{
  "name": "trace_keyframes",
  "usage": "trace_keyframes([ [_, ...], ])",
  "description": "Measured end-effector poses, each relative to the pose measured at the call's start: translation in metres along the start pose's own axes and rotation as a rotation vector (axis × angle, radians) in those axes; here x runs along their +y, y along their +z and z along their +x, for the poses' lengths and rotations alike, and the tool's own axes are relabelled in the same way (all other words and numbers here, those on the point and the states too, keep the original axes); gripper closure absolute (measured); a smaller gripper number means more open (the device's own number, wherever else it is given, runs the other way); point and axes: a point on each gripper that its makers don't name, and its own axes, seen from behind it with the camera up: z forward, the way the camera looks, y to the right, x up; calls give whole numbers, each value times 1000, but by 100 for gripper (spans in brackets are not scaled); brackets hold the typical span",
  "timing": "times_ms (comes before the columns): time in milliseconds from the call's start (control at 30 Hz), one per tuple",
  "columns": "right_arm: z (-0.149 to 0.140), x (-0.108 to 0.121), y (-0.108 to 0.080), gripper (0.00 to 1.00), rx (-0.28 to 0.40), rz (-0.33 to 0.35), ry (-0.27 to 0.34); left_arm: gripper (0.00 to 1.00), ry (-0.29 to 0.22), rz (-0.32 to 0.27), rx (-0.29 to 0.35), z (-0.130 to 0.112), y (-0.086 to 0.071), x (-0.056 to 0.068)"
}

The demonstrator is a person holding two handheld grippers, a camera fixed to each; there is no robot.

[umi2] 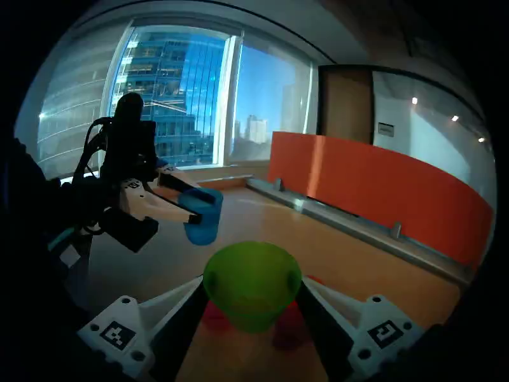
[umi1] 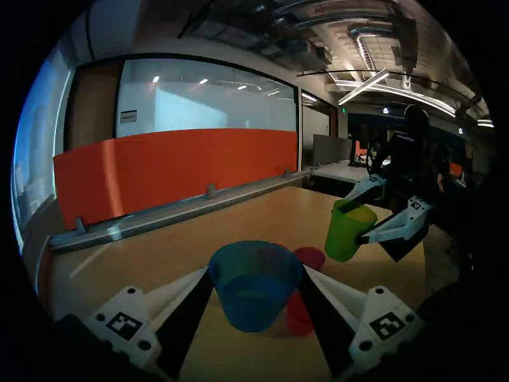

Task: Pour water

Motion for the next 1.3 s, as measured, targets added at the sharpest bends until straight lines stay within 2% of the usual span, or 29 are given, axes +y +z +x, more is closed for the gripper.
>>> trace_keyframes([
  [300,23,3,5,9,65,-3,15,12,-2,-7,43,15,-7,8],
  [700,51,11,16,9,148,-11,24,12,-5,-2,74,24,-10,7],
  [1300,74,16,28,8,197,-19,10,12,-7,0,104,33,-10,5],
])
